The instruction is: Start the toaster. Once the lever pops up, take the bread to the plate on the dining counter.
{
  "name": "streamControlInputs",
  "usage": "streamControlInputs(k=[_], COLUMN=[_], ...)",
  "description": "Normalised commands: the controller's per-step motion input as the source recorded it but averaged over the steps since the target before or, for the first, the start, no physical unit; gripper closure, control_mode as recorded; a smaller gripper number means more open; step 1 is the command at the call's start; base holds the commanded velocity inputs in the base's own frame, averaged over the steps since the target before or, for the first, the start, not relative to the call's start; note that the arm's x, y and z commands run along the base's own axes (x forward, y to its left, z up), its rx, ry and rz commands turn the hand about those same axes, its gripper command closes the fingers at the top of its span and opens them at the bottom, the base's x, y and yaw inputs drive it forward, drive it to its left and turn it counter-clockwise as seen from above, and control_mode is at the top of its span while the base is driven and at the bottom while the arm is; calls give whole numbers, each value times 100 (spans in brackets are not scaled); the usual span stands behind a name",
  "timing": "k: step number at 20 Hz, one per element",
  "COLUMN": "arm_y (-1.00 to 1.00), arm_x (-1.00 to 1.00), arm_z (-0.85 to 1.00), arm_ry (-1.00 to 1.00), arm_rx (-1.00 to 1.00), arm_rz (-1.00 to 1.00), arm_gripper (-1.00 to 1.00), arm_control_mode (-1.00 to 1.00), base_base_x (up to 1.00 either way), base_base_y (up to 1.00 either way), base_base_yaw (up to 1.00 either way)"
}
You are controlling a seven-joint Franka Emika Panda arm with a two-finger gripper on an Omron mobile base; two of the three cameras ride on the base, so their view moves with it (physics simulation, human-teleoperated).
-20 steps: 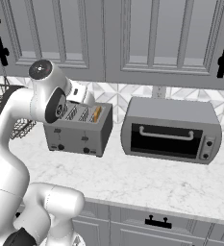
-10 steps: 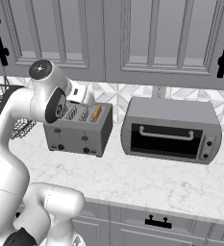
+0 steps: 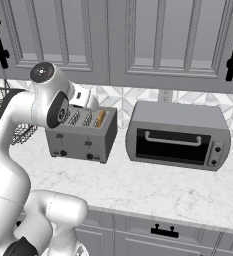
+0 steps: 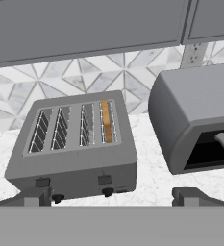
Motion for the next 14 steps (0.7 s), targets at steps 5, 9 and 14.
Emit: streamControlInputs(k=[5,9,14], arm_y=[0,0,0], arm_x=[0,0,0], arm_z=[0,0,0], arm_ry=[0,0,0], arm_rx=[0,0,0], arm_rz=[0,0,0], arm_gripper=[-100,-100,-100], arm_control_mode=[-100,-100,-100], base_base_x=[0,0,0], base_base_y=[0,0,0], base_base_yaw=[0,0,0])
